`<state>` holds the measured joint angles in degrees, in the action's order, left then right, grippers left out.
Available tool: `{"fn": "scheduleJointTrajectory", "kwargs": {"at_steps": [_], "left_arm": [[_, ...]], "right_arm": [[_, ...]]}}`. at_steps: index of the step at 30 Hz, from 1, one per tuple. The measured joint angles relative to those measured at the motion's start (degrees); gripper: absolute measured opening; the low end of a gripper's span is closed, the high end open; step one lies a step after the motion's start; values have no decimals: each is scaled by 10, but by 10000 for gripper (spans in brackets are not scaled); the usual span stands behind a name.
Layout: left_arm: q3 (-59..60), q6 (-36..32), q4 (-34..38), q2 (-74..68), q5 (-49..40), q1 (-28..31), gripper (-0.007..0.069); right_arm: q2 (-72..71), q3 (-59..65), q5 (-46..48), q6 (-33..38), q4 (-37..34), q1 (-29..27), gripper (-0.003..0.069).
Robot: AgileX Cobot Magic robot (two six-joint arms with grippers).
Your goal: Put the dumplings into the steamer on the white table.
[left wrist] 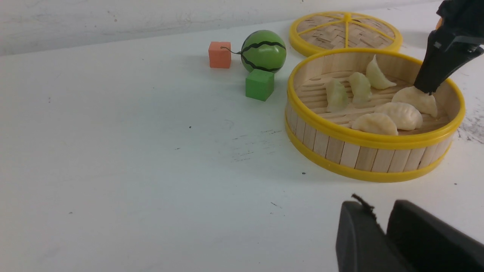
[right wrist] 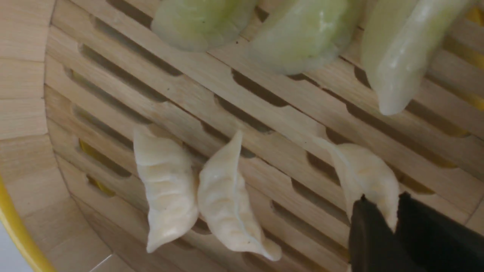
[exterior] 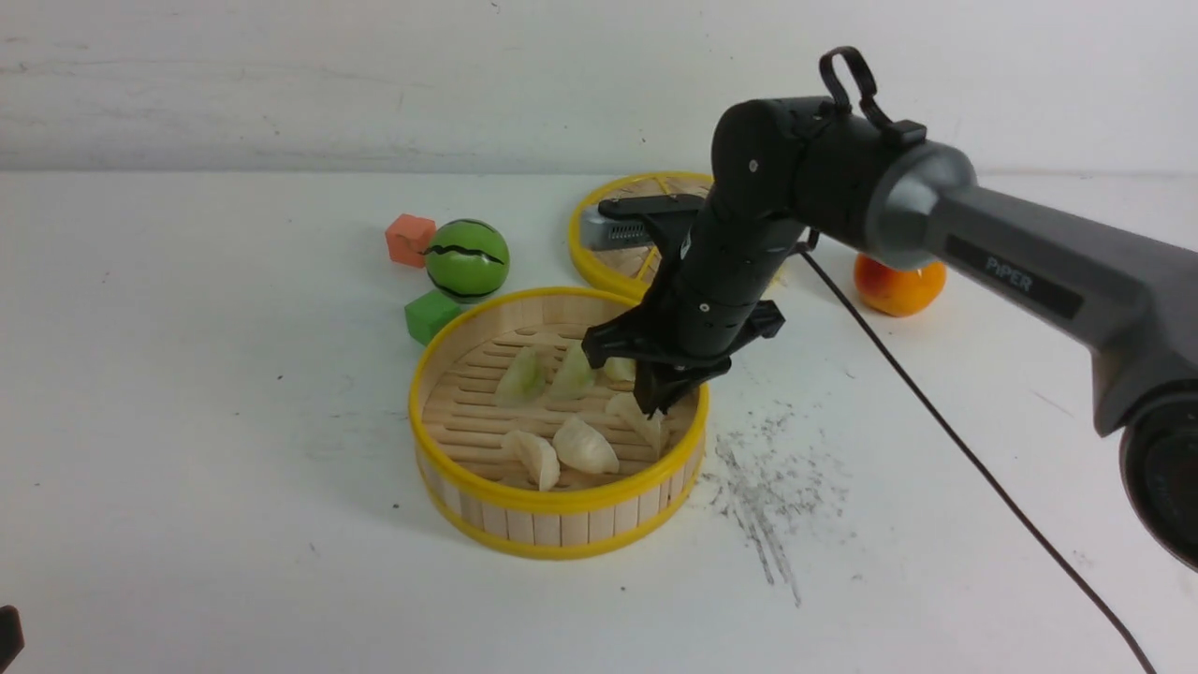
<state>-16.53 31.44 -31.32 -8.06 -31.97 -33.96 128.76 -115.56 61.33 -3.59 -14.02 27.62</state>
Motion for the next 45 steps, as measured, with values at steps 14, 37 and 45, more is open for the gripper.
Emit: {"fn": "scheduleJointTrajectory", "kwargs": {"at_steps": [14, 37, 45], "left_arm": [[0, 0, 4, 0, 1, 0, 129], [0, 0, 5, 0, 1, 0, 137], [0, 0, 6, 0, 1, 0, 143]], "right_arm": [[-168, 1, 59, 75, 29, 6, 324], [-647, 867, -449, 382, -81, 6, -19], [-687, 993, -478, 386, -81, -2, -16]]}}
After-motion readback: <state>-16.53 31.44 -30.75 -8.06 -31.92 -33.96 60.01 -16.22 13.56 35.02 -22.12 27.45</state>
